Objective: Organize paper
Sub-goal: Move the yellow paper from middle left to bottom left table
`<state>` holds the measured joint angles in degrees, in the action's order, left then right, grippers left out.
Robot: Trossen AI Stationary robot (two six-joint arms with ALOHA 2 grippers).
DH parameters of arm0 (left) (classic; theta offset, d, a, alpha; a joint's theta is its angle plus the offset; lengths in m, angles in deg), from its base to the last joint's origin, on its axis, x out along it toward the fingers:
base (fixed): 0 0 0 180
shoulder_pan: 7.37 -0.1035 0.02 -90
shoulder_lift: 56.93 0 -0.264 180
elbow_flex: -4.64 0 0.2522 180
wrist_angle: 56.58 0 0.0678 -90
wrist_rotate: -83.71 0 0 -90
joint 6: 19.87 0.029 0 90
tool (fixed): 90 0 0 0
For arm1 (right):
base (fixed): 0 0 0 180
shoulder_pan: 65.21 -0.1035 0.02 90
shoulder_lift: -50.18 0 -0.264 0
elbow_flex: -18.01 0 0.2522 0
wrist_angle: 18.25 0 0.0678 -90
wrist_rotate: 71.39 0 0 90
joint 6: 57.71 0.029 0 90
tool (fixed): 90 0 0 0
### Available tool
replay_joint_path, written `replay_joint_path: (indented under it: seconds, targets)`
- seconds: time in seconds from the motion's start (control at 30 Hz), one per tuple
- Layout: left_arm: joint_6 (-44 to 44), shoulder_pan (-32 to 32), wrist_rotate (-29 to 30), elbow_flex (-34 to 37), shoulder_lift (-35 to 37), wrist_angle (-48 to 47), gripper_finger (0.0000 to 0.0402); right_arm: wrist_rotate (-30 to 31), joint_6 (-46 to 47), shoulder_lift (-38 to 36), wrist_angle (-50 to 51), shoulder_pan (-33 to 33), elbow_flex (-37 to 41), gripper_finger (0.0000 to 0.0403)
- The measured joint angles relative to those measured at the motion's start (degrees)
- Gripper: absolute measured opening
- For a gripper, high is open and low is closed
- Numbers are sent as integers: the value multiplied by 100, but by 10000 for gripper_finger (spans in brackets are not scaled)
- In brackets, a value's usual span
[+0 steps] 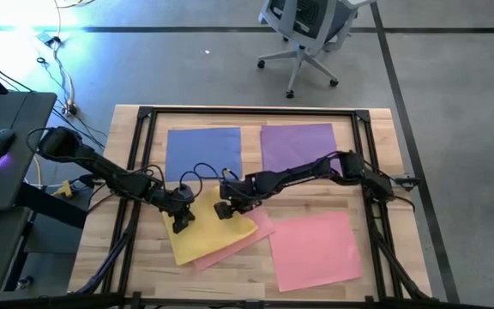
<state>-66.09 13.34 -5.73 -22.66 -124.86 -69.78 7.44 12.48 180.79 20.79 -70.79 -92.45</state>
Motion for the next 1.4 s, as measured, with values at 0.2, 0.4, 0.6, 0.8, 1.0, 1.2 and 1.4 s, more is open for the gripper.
replay_joint_path:
  seconds: [0.2, 0.4, 0.6, 0.8, 1.0, 1.2, 1.4]
  targets:
    - [8, -7, -216, -241, 305, -589, 0, 14, 342, -3, -4, -49, 2, 88]
    - [881, -7, 233, -1385, 732, -2677, 0, 7, 661, -130, -66, -105, 2, 8]
    - [1349, -4, 759, -2414, 1069, -3895, 0, 261, 656, -628, 233, -127, 4, 0]
    - [1347, -2, 885, -2667, 1315, -3539, 0, 498, 220, -1394, 1888, -123, 2, 0]
    - [1347, -1, 764, -2665, 1200, -3319, 0, 558, -69, -2205, 3711, -374, 2, 0]
    - [1654, -2, 808, -2647, 787, -3098, 0, 397, 221, -2632, 4783, -1087, 2, 0]
    - [2111, -4, 677, -2647, -117, -2253, 0, 305, 1051, -2675, 4605, -1920, 2, 0]
